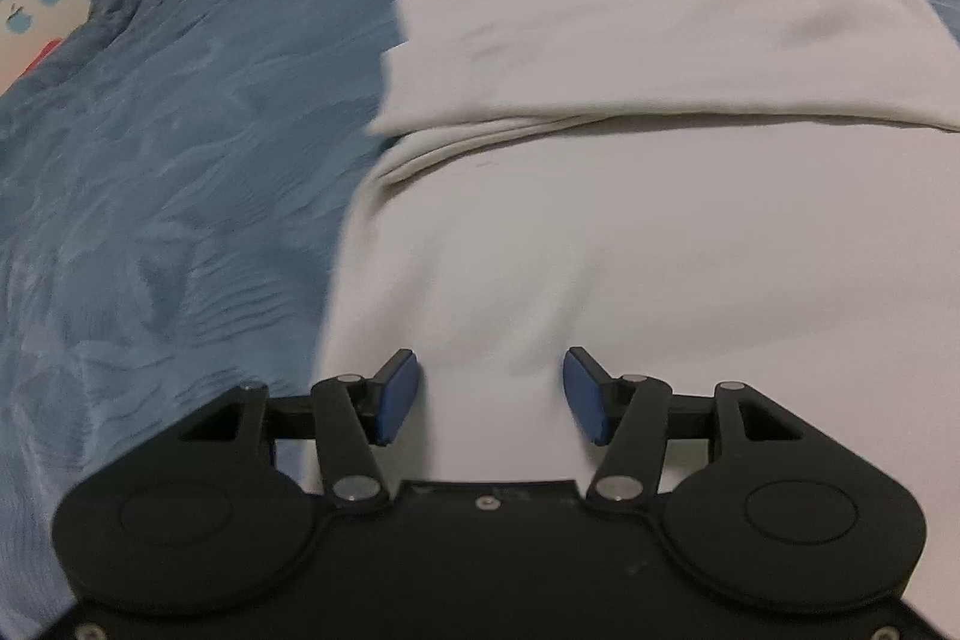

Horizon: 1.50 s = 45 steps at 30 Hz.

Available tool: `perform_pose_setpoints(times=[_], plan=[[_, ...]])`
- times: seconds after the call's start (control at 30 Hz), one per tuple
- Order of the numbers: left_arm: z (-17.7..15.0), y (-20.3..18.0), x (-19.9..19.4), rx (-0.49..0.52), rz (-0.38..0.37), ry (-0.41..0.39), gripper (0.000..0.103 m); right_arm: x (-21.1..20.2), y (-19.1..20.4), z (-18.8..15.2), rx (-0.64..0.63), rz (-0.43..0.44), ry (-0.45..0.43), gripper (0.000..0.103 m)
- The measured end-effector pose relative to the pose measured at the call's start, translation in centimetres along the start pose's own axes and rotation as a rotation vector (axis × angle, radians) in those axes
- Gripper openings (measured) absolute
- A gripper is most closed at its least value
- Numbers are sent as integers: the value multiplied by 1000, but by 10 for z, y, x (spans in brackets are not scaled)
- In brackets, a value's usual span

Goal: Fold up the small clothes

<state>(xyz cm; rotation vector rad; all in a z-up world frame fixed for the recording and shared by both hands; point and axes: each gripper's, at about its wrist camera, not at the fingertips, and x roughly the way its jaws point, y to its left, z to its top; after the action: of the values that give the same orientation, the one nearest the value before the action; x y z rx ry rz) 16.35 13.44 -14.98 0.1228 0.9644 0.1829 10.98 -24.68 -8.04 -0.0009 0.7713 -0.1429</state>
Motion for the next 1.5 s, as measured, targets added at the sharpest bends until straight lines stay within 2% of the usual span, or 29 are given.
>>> perform_pose_setpoints(times=[0.1, 0.17, 0.2, 0.27, 0.47, 0.53, 0.6, 0.67, 0.77, 0.87, 0.93, 0.97, 1.0, 1.1, 1.2, 1.23, 1.3, 1.4, 1.5], plan=[[-5, 16, 1, -7, 22, -2, 58, 2, -19, 3, 54, -1, 8, 27], [-9, 22, 2, -9, 25, -2, 58, 2, -27, 4, 77, 4, 8, 20], [-9, 25, 2, -4, 39, -2, 59, 0, -28, 3, 78, -23, -2, 20], [-13, 26, 0, 6, 73, -2, 59, -2, -23, 0, 49, -146, -37, 29], [-9, 20, -15, -23, 113, 0, 56, -11, -17, 2, 41, -125, -45, 29], [-9, 9, -34, -20, 80, -30, 56, -27, -12, 4, 24, -89, -60, 32], [-14, -5, -59, -14, 6, -55, 56, -48, -5, 3, 9, -22, -48, 39], [-29, -19, -85, 16, -62, -62, 56, -75, 1, -5, -28, 90, -34, 43], [-61, -30, -109, 45, -120, -57, 56, -105, -1, -26, -43, 179, -30, 48], [-88, -34, -112, 23, -175, 7, 57, -110, 0, -52, -61, 251, 28, 48], [-100, -42, -98, 51, -133, 133, 59, -98, 6, -66, -73, 262, 94, 48], [-105, -46, -94, 66, -117, 145, 59, -88, 10, -73, -88, 243, 146, 48], [-110, -45, -95, 63, -117, 130, 59, -83, 13, -77, -101, 217, 161, 48], [-108, -38, -104, 64, -132, 117, 59, -92, 8, -71, -102, 191, 126, 48], [-105, -17, -119, 74, -55, 101, 57, -111, -19, -56, -89, 97, 61, 57], [-106, -5, -123, 61, -33, 98, 57, -117, -35, -52, -72, 61, 43, 63], [-109, 23, -126, 4, 0, 131, 57, -124, -65, -49, -33, -3, 43, 66], [-117, 58, -126, -78, -38, 180, 57, -125, -99, -56, 6, -79, 74, 66], [-127, 75, -111, -121, -98, 239, 58, -112, -113, -69, 29, -60, 155, 69]])
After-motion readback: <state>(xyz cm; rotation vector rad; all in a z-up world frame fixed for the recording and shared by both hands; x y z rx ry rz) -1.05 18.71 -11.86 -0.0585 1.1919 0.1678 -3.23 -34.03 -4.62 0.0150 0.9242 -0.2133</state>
